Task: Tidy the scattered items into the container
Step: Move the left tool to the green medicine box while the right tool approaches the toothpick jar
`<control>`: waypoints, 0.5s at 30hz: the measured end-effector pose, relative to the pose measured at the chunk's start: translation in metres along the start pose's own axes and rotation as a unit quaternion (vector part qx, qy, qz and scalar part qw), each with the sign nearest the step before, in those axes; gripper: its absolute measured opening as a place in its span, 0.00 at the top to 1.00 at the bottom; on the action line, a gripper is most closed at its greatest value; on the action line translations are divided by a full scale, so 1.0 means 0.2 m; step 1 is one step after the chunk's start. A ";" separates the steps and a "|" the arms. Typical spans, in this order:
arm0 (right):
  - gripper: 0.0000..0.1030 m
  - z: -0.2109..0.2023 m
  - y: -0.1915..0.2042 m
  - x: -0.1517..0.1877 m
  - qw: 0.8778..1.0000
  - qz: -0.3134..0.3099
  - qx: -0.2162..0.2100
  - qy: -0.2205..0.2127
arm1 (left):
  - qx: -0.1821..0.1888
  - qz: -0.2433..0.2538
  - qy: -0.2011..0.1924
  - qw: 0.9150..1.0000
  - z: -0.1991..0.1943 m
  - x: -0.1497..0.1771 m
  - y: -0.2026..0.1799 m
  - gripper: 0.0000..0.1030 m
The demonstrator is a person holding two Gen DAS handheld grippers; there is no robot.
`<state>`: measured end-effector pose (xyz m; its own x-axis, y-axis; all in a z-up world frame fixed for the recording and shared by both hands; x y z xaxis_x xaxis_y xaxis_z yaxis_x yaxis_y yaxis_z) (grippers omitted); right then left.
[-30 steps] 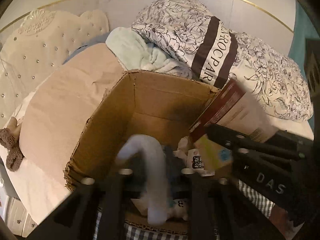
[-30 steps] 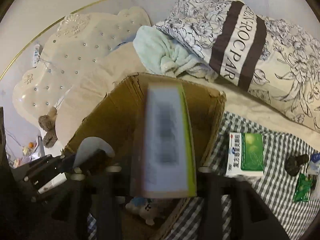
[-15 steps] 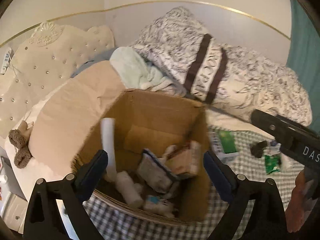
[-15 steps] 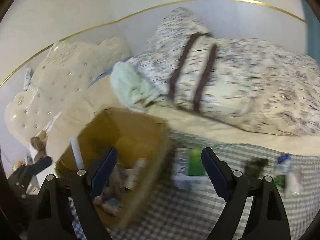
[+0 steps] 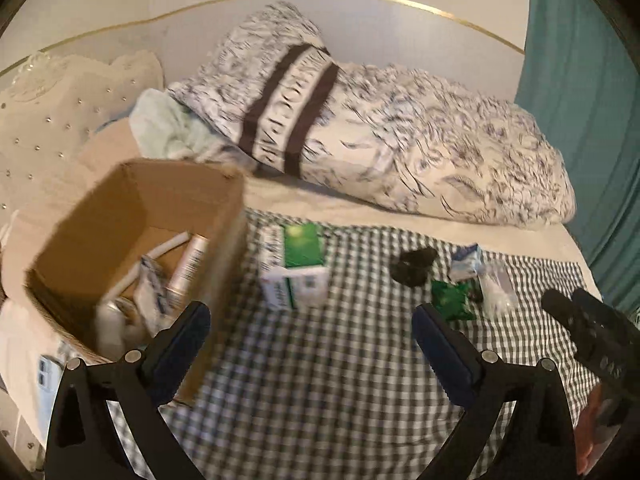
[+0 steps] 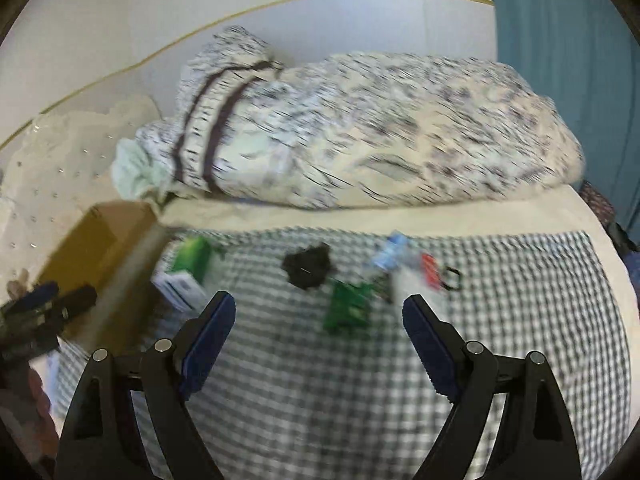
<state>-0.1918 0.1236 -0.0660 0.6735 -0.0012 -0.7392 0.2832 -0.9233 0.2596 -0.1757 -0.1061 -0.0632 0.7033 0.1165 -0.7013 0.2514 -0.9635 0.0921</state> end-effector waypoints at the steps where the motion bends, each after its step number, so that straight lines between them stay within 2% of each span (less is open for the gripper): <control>1: 0.16 0.00 -0.05 0.02 1.000 0.000 0.006 0.002 | 0.003 0.001 0.006 1.000 0.03 0.02 -0.04 0.00; 5: 0.16 0.06 -0.21 0.11 1.000 0.011 0.011 0.021 | 0.010 0.005 0.024 1.000 0.14 0.09 -0.16 0.00; 8: 0.16 0.12 -0.30 0.15 0.999 0.030 0.010 0.028 | -0.003 0.013 0.028 1.000 0.21 0.11 -0.19 0.00; 15: 0.16 0.26 -0.41 0.17 0.998 0.043 0.022 0.041 | 0.000 0.019 0.033 0.999 0.38 0.11 -0.23 0.00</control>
<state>-0.2280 0.1804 -0.1439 0.7477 -0.0514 -0.6620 0.1931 -0.9371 0.2908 -0.2231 -0.0769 -0.1363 0.7541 0.0950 -0.6498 0.2241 -0.9673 0.1187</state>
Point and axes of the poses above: each gripper's, at about its wrist camera, not at the fingertips, and z roughly the way its jaws point, y to its left, x to its underside, the point moved 6 cm from there along z, roughly the way its jaws point, and after that the axes turned 14 degrees about -x, right-handed, at the moved point
